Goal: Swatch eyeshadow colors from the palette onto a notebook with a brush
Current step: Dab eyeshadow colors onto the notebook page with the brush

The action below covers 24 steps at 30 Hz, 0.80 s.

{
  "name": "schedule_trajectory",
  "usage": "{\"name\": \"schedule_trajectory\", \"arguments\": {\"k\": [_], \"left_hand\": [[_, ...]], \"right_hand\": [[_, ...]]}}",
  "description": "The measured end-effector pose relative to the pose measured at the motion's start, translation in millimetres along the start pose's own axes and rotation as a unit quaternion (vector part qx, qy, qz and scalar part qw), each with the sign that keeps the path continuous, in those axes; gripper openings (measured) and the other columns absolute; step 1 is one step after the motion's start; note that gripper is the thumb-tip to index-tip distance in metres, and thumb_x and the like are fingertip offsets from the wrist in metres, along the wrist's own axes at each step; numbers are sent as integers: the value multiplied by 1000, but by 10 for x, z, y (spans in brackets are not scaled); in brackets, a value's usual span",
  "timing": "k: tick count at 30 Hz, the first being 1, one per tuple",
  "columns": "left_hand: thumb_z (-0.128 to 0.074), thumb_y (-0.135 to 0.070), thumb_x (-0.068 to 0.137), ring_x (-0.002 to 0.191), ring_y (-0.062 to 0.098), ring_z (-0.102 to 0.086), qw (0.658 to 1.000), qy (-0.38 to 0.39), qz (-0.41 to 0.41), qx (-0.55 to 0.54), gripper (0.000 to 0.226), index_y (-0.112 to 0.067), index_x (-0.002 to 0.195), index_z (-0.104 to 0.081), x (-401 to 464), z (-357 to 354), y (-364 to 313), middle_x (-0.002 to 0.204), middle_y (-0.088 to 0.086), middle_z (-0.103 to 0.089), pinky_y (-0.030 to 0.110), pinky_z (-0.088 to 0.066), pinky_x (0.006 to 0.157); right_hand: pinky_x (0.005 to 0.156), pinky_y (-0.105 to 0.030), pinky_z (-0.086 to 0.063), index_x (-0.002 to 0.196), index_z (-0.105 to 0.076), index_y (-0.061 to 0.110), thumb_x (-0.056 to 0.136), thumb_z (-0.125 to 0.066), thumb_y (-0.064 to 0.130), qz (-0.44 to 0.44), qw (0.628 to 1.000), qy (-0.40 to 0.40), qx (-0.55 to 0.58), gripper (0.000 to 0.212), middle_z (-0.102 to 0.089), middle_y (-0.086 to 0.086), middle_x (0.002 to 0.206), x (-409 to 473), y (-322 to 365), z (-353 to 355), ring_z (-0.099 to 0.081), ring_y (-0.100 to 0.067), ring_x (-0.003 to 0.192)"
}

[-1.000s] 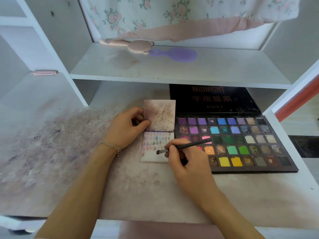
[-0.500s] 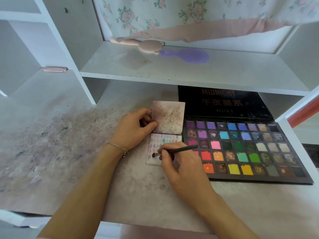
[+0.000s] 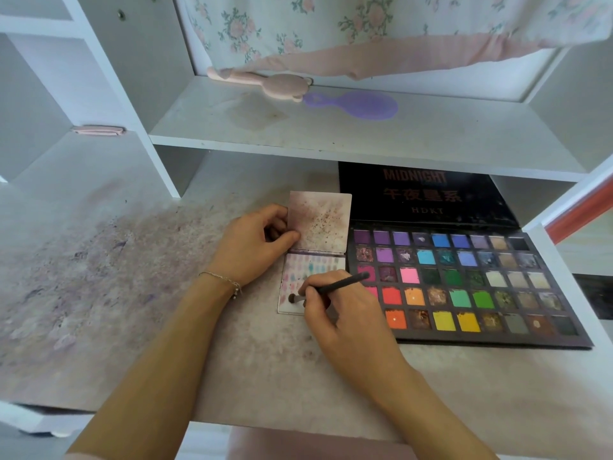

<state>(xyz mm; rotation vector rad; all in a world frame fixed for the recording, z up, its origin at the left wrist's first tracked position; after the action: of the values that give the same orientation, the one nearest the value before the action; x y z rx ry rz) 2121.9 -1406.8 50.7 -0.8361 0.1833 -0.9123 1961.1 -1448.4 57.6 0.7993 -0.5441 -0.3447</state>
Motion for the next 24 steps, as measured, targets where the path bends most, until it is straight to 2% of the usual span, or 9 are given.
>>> {"name": "schedule_trajectory", "arguments": {"k": [9, 13, 17, 21, 24], "left_hand": [[-69, -21, 79, 67, -3, -50, 1000, -2, -2, -3, 20, -26, 87, -51, 0, 6, -3, 73, -17, -54, 2, -35, 60], [-68, -22, 79, 67, -3, -51, 1000, 1, 1, -3, 19, -28, 87, -52, 1, 2, 2, 72, -20, -54, 3, -36, 60], [-68, -22, 79, 68, -4, -51, 1000, 0, 2, -1, 18, -24, 91, -55, 1, 6, 2, 73, -21, -54, 2, -35, 61], [-68, -22, 79, 70, 6, -53, 1000, 0, 3, 10, 21, -16, 98, -60, 4, 4, 2, 74, -16, -55, 5, -36, 62], [-68, -22, 80, 74, 11, -55, 1000, 2, 5, 8, 23, -14, 100, -61, 3, 4, -2, 76, -12, -56, 9, -38, 64]], "right_hand": [[70, -13, -39, 85, -63, 8, 84, -39, 29, -3, 1000, 7, 6, 31, -62, -1, 80, -6, 1, 1, -50, -7, 78], [72, -16, -41, 88, -63, 9, 85, -38, 31, -12, 1000, 4, 7, 34, -62, 1, 81, 3, -3, 4, -51, -8, 80], [69, -18, -42, 87, -62, 10, 86, -45, 24, -11, 1000, 15, 4, 22, -62, 0, 79, 0, -5, 0, -50, -8, 78], [67, -19, -44, 87, -63, 11, 86, -46, 23, -8, 1000, 2, 2, 21, -62, 2, 80, 8, -3, 12, -52, -9, 77], [65, -16, -44, 82, -63, 12, 83, -43, 29, 0, 999, 10, 45, 27, -58, 13, 74, -11, 9, 27, -54, -8, 75]]}}
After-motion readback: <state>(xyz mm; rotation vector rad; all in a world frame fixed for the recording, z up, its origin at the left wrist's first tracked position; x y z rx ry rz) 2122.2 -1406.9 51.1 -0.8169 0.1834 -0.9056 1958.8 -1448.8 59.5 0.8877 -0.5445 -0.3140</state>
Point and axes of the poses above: each hand's wrist, its own x-axis towards the middle knuckle, its own z-axis out of the back of the hand, y = z × x, the point moved 3 cm from there along x, towards the middle knuckle
